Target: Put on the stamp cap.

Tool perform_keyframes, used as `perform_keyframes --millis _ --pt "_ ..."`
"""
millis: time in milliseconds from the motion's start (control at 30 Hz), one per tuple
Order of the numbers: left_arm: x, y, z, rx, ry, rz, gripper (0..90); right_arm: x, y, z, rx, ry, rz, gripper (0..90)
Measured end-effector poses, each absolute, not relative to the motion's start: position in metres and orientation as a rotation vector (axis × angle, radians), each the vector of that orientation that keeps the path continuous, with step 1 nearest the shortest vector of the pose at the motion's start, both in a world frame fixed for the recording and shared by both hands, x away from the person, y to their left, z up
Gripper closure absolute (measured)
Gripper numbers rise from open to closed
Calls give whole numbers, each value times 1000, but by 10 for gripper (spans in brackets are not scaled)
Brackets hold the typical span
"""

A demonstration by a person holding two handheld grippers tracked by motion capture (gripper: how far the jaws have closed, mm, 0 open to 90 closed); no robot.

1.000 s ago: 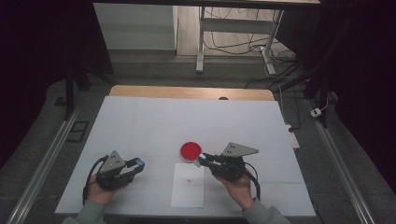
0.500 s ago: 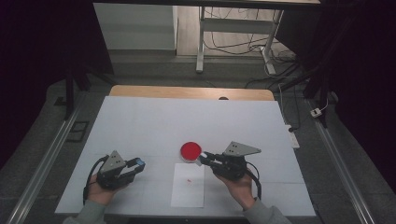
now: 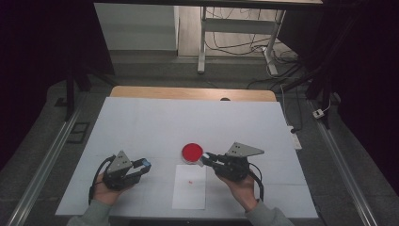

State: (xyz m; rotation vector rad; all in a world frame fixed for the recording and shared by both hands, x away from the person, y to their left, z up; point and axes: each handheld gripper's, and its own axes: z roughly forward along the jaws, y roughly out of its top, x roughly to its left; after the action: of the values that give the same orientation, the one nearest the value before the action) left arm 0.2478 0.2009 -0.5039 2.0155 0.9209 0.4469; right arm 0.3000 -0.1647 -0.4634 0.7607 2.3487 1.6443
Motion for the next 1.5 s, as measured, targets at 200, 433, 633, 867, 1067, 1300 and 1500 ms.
perform_keyframes --millis 200,433,633,867,1067,1300,1500 --pt "250 195 -503 2019 910 445 654 300 -165 -462 758 2342 1651 759" --pt "253 182 -502 2039 875 437 653 300 -165 -462 764 2340 1653 759" --pt "257 172 -503 2060 857 425 653 300 -165 -462 766 2339 1654 759" --pt "258 166 -503 2064 846 424 653 299 -166 -461 765 2322 1661 759" --pt "259 160 -502 2069 831 427 653 299 -165 -461 766 2319 1663 759" --pt "261 152 -501 2084 810 430 653 299 -165 -461 769 2307 1668 759" --pt "263 146 -500 2086 799 427 653 298 -165 -461 772 2300 1674 759"
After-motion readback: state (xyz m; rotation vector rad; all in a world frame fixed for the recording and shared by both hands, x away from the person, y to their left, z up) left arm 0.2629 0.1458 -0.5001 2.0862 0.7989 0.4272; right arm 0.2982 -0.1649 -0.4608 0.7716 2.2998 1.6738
